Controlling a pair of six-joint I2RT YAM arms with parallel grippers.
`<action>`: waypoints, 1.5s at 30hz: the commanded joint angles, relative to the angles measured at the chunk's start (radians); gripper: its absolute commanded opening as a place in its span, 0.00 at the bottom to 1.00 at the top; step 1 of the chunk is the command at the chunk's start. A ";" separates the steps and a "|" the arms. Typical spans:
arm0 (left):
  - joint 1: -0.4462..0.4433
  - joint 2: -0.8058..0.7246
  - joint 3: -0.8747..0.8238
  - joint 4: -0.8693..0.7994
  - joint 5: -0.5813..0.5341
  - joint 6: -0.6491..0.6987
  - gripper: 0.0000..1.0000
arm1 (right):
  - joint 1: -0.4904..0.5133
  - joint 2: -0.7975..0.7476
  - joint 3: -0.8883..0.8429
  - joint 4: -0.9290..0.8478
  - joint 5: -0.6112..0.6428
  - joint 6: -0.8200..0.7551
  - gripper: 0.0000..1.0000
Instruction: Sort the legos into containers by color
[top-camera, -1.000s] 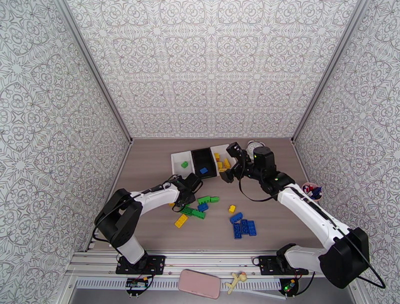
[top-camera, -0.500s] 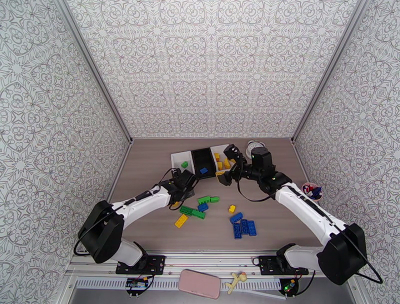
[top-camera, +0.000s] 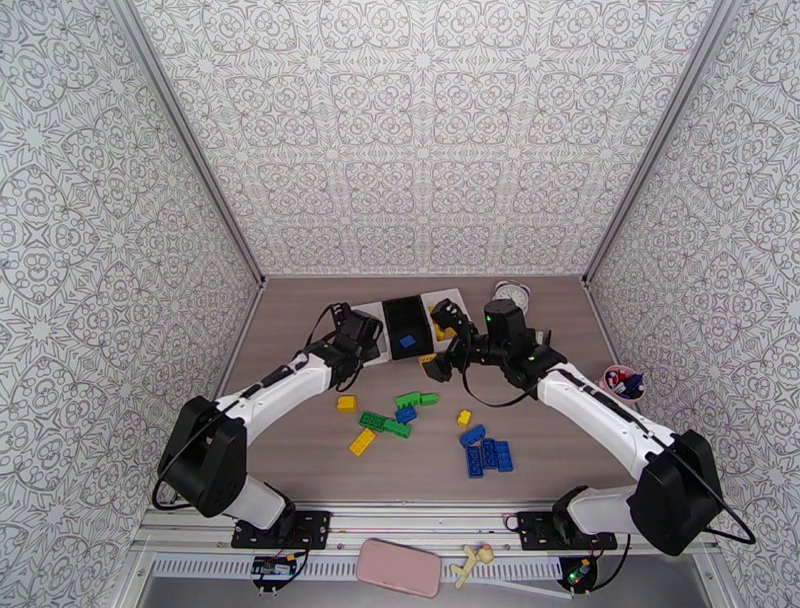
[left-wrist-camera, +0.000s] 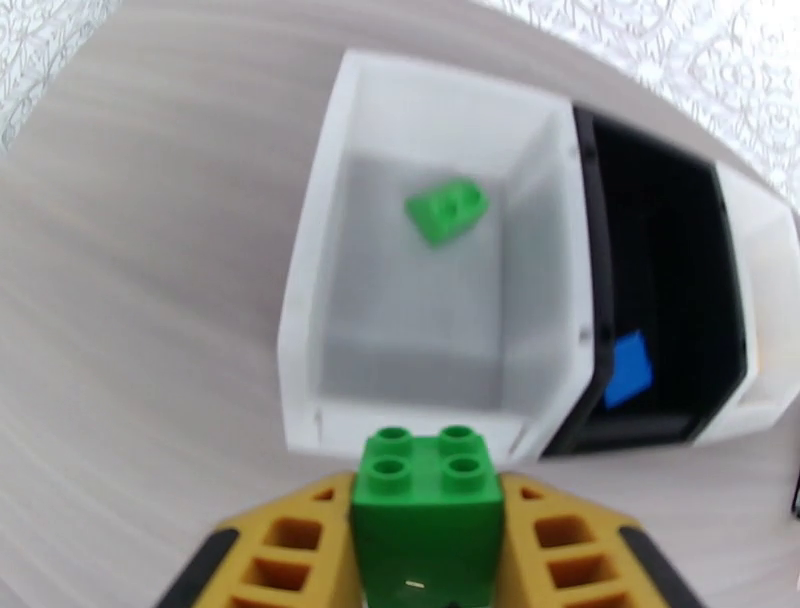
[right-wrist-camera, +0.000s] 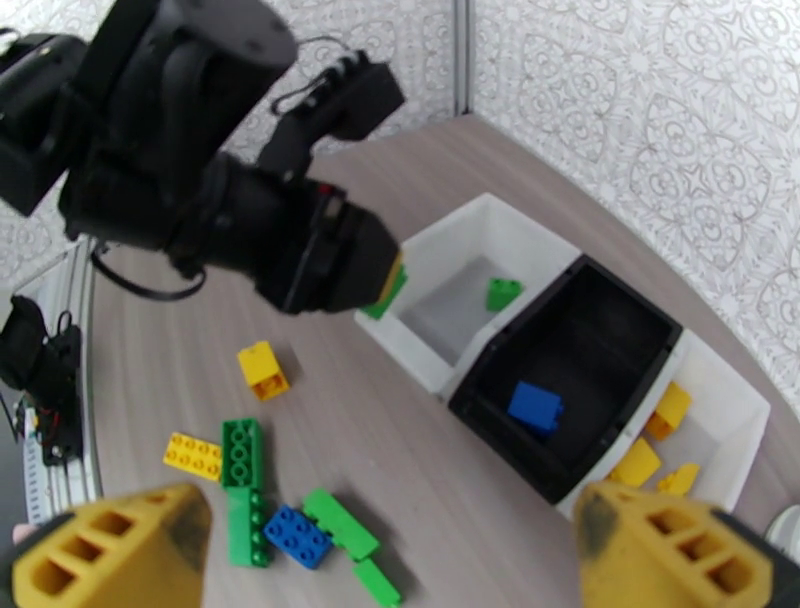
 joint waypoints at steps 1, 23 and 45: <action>0.037 0.076 0.079 0.034 0.018 0.061 0.24 | 0.010 0.023 0.031 0.004 -0.023 -0.015 0.99; 0.130 0.382 0.389 0.014 0.063 0.116 0.38 | 0.016 0.028 0.061 -0.084 -0.015 -0.086 0.97; 0.170 -0.071 0.079 0.020 0.018 0.074 0.88 | 0.208 0.312 0.338 -0.730 0.473 -0.691 0.98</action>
